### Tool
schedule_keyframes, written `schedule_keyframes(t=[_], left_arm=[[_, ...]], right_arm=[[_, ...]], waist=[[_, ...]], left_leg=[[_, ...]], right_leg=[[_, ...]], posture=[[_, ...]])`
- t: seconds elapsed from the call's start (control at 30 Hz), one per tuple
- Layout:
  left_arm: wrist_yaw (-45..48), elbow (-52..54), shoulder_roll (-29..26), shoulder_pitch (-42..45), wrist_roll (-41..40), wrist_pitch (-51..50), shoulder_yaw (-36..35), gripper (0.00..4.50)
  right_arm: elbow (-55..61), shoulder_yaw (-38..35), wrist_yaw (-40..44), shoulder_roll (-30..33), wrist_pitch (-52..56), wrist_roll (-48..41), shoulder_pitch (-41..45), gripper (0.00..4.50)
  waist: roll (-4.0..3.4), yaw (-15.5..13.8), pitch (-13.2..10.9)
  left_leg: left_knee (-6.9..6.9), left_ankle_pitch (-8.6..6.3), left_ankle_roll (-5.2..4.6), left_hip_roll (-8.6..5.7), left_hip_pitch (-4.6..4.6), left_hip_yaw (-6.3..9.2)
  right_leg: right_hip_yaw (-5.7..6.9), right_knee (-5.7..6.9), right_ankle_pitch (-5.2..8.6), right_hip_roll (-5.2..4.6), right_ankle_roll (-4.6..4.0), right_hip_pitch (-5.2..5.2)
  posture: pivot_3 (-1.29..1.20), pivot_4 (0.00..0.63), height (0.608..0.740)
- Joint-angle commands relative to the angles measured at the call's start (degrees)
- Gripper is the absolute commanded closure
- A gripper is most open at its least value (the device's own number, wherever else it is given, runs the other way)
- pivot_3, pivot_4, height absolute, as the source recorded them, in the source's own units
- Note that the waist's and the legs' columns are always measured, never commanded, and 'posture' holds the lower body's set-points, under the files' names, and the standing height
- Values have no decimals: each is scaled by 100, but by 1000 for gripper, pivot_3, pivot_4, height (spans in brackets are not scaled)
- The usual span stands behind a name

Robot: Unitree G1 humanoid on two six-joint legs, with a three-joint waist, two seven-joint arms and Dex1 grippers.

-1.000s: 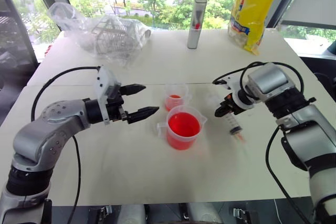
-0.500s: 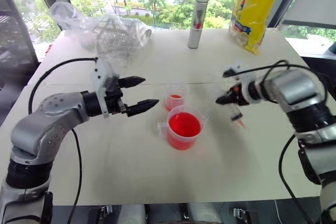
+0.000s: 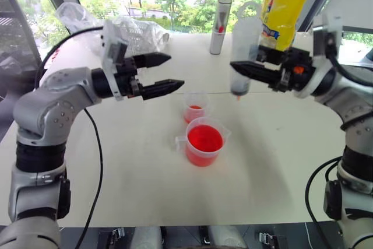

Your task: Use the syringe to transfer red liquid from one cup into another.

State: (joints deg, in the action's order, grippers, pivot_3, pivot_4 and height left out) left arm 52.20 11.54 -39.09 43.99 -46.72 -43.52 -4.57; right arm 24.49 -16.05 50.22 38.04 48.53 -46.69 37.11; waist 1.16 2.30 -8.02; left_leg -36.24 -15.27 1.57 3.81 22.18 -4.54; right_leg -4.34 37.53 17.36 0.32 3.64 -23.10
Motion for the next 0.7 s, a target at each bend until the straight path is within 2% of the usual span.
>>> schedule_keyframes(t=[0.03, 0.2, 0.4, 0.7], left_arm=[[188, -104, 9, 222, 35, 29, 30, 0], [669, -331, 88, 744, -61, -46, 259, 0], [1166, -350, 100, 986, -78, -167, 443, 0], [1376, -183, 207, 1006, -115, -368, 565, 0]], right_arm=[[284, -262, -200, -27, 6, -574, 6, 3091], [677, 92, -530, -472, -92, -1000, -520, 3091], [634, 1107, -339, -910, -1072, 18, -1573, 3091], [159, 1566, -141, -1039, -1945, 736, -1877, 3091]], waist=[[0, 2, 0], [5, 8, 3], [-2, 24, 1], [-1, 9, 1]], left_leg=[[0, 0, 0, 0, -1, -2], [0, 0, 0, -2, -1, 1], [1, 0, 0, -2, -1, 1], [-4, 1, 1, -4, -1, 2]], right_leg=[[-1, 0, 0, -3, 0, 0], [-1, 0, 0, 2, 1, 1], [-1, 1, 0, 9, 1, -1], [1, 1, 0, 9, 1, 1]], posture=[[0, 150, 740], [0, 150, 740], [0, 150, 740], [0, 150, 740]])
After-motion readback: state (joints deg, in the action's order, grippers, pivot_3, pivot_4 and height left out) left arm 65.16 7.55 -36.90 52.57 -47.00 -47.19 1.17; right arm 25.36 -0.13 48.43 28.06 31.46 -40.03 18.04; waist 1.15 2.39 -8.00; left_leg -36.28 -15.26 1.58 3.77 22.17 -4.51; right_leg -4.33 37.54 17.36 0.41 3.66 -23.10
